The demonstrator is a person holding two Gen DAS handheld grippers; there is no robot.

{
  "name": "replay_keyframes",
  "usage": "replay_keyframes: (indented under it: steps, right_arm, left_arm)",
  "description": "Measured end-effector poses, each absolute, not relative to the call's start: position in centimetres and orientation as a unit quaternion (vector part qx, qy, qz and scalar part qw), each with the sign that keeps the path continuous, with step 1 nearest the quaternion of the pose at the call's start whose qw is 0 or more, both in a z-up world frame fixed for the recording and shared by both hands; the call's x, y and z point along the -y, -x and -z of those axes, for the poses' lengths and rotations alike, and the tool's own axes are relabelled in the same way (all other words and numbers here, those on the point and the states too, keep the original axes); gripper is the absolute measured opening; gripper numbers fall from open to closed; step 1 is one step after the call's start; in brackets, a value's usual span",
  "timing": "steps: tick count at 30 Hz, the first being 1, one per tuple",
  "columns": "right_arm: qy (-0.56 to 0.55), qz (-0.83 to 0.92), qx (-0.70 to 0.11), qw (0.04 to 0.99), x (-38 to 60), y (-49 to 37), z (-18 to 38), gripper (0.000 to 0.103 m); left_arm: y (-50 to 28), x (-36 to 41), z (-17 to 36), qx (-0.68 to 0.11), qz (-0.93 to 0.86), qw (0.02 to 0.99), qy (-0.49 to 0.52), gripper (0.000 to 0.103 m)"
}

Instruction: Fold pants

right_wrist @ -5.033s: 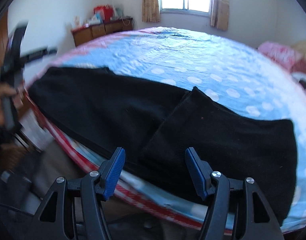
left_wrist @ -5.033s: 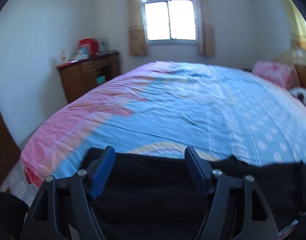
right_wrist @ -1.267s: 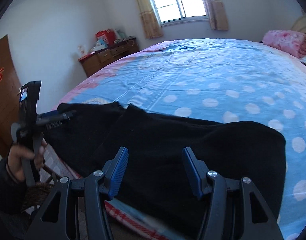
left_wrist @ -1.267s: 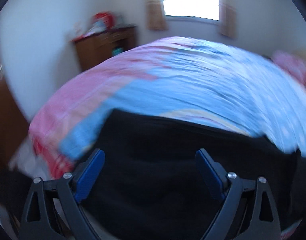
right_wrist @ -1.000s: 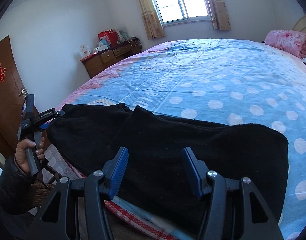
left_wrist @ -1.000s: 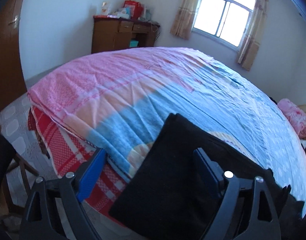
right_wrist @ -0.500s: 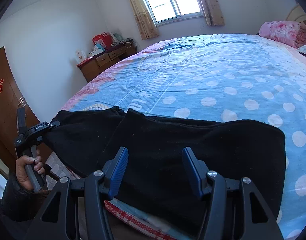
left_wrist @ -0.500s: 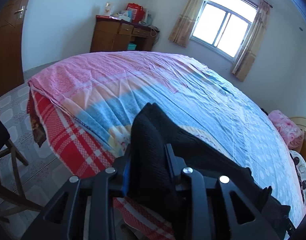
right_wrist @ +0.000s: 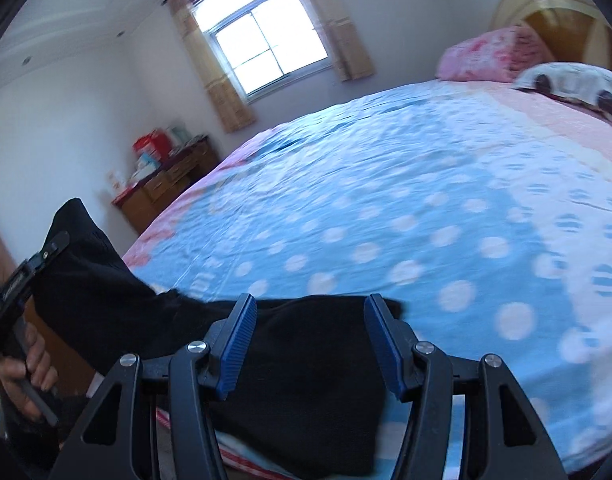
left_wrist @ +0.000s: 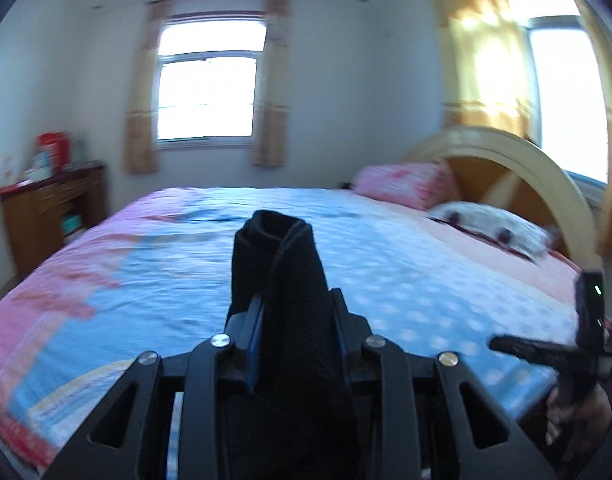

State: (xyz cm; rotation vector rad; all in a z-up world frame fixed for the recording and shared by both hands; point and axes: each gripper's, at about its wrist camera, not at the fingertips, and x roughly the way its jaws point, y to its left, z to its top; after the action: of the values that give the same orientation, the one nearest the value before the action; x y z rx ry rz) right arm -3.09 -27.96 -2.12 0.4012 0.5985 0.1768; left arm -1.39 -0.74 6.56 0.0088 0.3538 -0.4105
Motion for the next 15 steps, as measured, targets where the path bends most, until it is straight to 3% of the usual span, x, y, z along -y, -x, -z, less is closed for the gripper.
replay_keyframes:
  steps: [6, 13, 15]
  right_arm:
    - [-0.237, -0.017, -0.273, 0.932, 33.7, 6.6, 2.3, 0.058]
    - [-0.26, -0.004, -0.277, 0.925, 35.9, 7.7, 4.2, 0.058]
    - [-0.267, -0.007, -0.283, 0.921, 36.1, 7.5, 4.8, 0.058]
  left_arm:
    - [1.8, 11.5, -1.2, -0.209, 0.288, 0.927, -0.118, 0.03]
    - [3.6, 19.2, 4.1, -0.19, 0.319, 0.899, -0.232, 0.03]
    - [3.6, 20.9, 5.2, -0.195, 0.314, 0.89, -0.266, 0.035]
